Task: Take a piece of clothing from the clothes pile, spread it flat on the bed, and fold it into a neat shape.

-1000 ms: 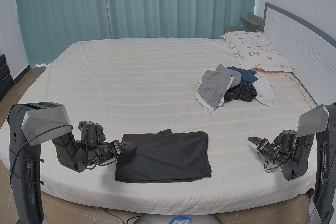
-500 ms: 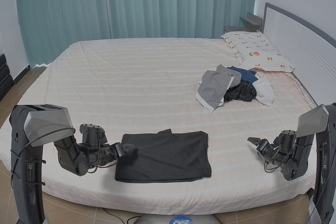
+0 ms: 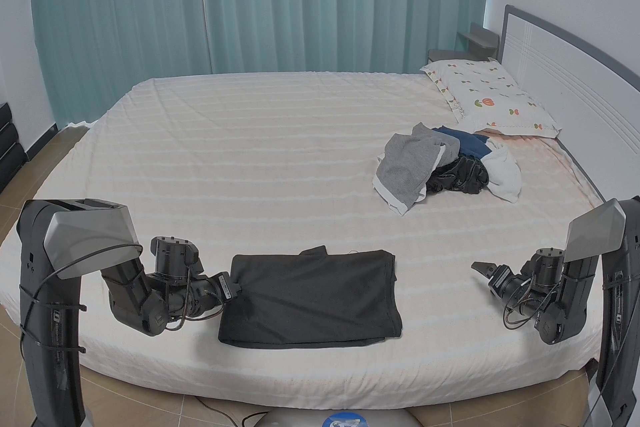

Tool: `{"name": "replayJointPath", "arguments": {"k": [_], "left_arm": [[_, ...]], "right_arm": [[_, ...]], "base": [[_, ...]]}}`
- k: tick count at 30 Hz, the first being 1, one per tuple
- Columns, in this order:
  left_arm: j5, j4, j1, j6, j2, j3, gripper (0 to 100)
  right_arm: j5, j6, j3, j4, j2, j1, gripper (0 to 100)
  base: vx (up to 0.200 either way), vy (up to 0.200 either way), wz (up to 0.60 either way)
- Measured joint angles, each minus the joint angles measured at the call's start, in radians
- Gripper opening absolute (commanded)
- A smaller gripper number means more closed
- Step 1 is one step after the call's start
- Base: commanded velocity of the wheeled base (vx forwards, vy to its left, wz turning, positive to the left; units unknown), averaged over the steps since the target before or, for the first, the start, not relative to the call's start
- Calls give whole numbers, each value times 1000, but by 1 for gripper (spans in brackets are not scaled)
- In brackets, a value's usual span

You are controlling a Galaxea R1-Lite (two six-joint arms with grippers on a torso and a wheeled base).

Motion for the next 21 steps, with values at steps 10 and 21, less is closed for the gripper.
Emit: {"name": "replayJointPath", "arguments": {"k": [10,21], "left_arm": [[2,27,0,-94,-19,-6,0],[4,103,-3,-101,-45,-34,0]], "right_arm": [[0,-1,1,0,0,0,100],[-1,-1,0,0,0,0,100]], "base": [[0,0,0],[0,127,0]]}}
